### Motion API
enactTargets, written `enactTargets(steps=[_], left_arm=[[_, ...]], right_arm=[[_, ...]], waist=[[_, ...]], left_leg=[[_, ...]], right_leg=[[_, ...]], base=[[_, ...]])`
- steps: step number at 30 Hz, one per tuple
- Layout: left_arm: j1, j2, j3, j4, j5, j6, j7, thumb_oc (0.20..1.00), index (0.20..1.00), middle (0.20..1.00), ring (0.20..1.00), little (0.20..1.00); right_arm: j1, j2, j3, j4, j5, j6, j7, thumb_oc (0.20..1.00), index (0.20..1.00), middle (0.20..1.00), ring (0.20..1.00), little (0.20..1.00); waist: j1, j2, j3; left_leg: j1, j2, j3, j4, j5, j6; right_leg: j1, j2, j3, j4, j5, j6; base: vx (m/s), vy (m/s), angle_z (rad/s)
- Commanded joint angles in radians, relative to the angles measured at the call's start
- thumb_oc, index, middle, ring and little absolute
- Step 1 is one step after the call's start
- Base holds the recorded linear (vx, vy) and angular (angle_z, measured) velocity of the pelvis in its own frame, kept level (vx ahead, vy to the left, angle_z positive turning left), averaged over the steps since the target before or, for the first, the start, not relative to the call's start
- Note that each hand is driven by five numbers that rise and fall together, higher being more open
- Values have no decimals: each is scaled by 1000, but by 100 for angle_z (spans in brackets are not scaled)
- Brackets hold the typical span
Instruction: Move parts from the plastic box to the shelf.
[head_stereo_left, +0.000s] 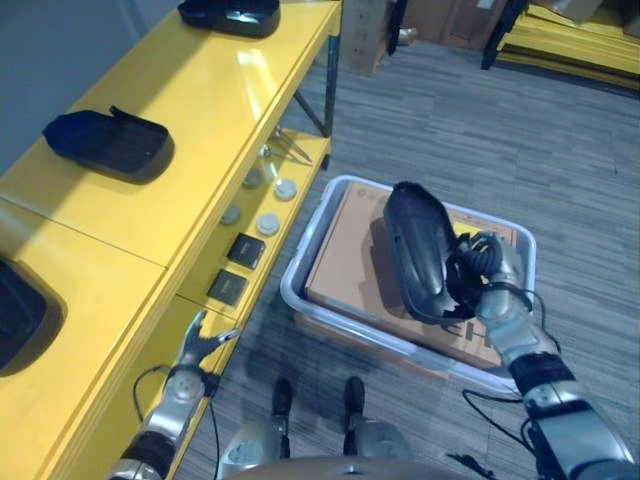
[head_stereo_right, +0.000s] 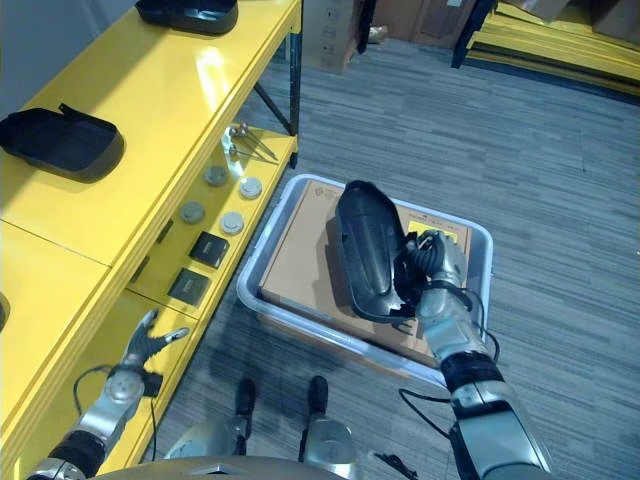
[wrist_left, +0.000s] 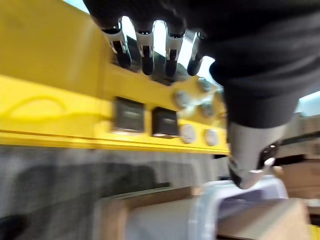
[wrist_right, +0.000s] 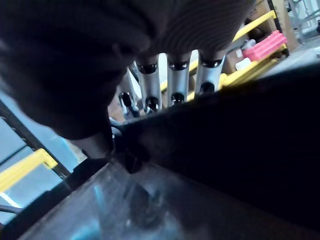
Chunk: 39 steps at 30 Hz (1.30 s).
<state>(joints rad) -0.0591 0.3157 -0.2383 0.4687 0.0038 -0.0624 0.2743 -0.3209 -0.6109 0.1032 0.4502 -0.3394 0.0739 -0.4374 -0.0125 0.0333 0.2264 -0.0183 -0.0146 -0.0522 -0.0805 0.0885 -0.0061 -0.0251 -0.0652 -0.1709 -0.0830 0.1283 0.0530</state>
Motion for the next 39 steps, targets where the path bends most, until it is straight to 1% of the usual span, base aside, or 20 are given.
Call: enactTargets(steps=[1,4,6,7,8,9,10,11,12,13,14,16,18,22,25,30,36,37,39], left_arm=[[-104,24,-18,3,-17,-47,-23,1000,1000,1000,1000,1000],[-151,-1,-44,-49,-108,-51,-54,1000,1000,1000,1000,1000],[-196,-29,-69,-84,-209,-50,-77,1000,1000,1000,1000,1000],[-217,-47,-91,-91,-294,-48,-89,1000,1000,1000,1000,1000],[-238,-59,-107,-102,-346,-47,-103,1000,1000,1000,1000,1000],[-239,-59,-108,-102,-347,-47,-103,1000,1000,1000,1000,1000],[-282,-78,-155,-130,-471,-35,-135,1000,1000,1000,1000,1000],[-283,-78,-155,-130,-473,-35,-135,1000,1000,1000,1000,1000],[-326,-96,-201,-153,-561,-28,-153,1000,1000,1000,1000,1000],[-340,-102,-222,-160,-605,-21,-168,1000,1000,1000,1000,1000],[-357,-103,-243,-170,-619,-16,-174,1000,1000,1000,1000,1000],[-378,-107,-262,-170,-630,-9,-173,1000,1000,1000,1000,1000],[-422,-121,-317,-183,-650,7,-186,1000,1000,1000,1000,1000],[-460,-143,-357,-176,-667,21,-192,1000,1000,1000,1000,1000],[-482,-149,-383,-165,-618,29,-191,1000,1000,1000,1000,1000],[-489,-173,-384,-111,-571,33,-163,1000,1000,1000,1000,1000],[-477,-196,-364,-68,-531,28,-105,1000,1000,1000,1000,1000],[-474,-196,-343,-61,-488,21,-69,1000,1000,1000,1000,1000],[-464,-201,-327,-45,-451,20,-38,1000,1000,1000,1000,1000]], right_arm=[[-20,-44,-35,-85,-107,-44,-33,200,200,200,200,200],[-2,-60,-54,-174,-167,-46,-24,200,200,200,200,200],[-4,-74,-52,-241,-201,-53,-9,200,200,200,200,200],[-9,-81,-45,-263,-216,-51,-1,200,200,200,200,200],[-15,-89,-37,-283,-235,-52,6,200,200,200,200,200],[-14,-89,-38,-285,-236,-52,7,200,200,200,200,200],[-33,-108,-14,-319,-263,-55,25,200,200,200,200,200],[-32,-108,-15,-321,-264,-55,26,200,200,200,200,200],[-55,-125,13,-347,-281,-59,40,200,200,200,200,200],[-61,-132,27,-357,-289,-64,48,200,200,200,200,200],[-69,-142,38,-367,-293,-69,55,200,200,200,200,200],[-79,-147,51,-371,-296,-71,61,200,200,200,200,200],[-100,-142,84,-381,-303,-77,66,200,200,200,200,200],[-110,-119,120,-383,-310,-81,74,200,200,200,200,200],[-116,-102,144,-390,-315,-89,79,200,200,200,200,200],[-121,-62,173,-403,-338,-90,71,200,200,200,200,200],[-118,-31,182,-391,-370,-65,57,200,200,200,200,200],[-112,-25,174,-381,-383,-55,43,200,200,200,200,200],[-108,-21,165,-371,-388,-43,25,200,200,200,200,200]], waist=[[-3,-47,-77],[-14,-54,-99],[-22,-58,-113],[-27,-61,-120],[-30,-61,-125],[-30,-61,-124],[-40,-63,-134],[-39,-62,-133],[-47,-63,-140],[-51,-64,-144],[-55,-65,-148],[-56,-65,-150],[-64,-66,-156],[-68,-67,-160],[-68,-66,-161],[-68,-64,-163],[-63,-66,-167],[-59,-68,-167],[-56,-72,-164]], left_leg=[[11,54,44,-7,-65,-45],[27,57,48,-7,-70,-45],[39,59,51,-7,-74,-46],[44,59,52,-7,-76,-45],[48,61,54,-7,-77,-45],[49,61,54,-7,-77,-46],[57,62,55,-7,-78,-46],[57,62,55,-7,-78,-46],[63,64,57,-7,-78,-46],[65,65,59,-7,-78,-46],[67,67,61,-7,-79,-46],[69,67,62,-7,-79,-46],[72,69,67,-7,-79,-47],[75,71,67,-7,-78,-47],[77,72,67,-7,-77,-47],[77,70,66,-7,-76,-47],[77,69,60,-7,-76,-47],[76,69,59,-7,-74,-48],[75,69,58,-7,-73,-48]], right_leg=[[57,-65,53,4,-95,95],[69,-61,58,4,-102,92],[78,-58,63,6,-106,91],[83,-57,66,7,-108,90],[86,-56,66,7,-109,89],[86,-56,66,8,-109,89],[91,-53,71,10,-110,88],[92,-52,71,10,-111,88],[95,-50,75,9,-111,87],[96,-49,77,10,-111,87],[97,-48,79,10,-111,86],[97,-47,81,10,-110,85],[100,-44,82,9,-110,84],[102,-41,86,8,-109,82],[103,-40,87,9,-109,81],[105,-39,85,9,-110,81],[108,-40,80,9,-110,80],[108,-40,78,9,-109,79],[109,-40,76,10,-109,79]], base=[[48,-38,-6],[37,-30,-10],[28,-33,-18],[20,-31,-11],[0,0,0],[0,0,0],[0,0,0],[0,0,0],[4,-17,-6],[3,-21,-8],[-3,-19,-11],[-5,-10,-11],[-3,-8,-7],[0,0,0],[0,0,0],[0,0,0],[0,0,0],[0,0,0],[0,0,0]])
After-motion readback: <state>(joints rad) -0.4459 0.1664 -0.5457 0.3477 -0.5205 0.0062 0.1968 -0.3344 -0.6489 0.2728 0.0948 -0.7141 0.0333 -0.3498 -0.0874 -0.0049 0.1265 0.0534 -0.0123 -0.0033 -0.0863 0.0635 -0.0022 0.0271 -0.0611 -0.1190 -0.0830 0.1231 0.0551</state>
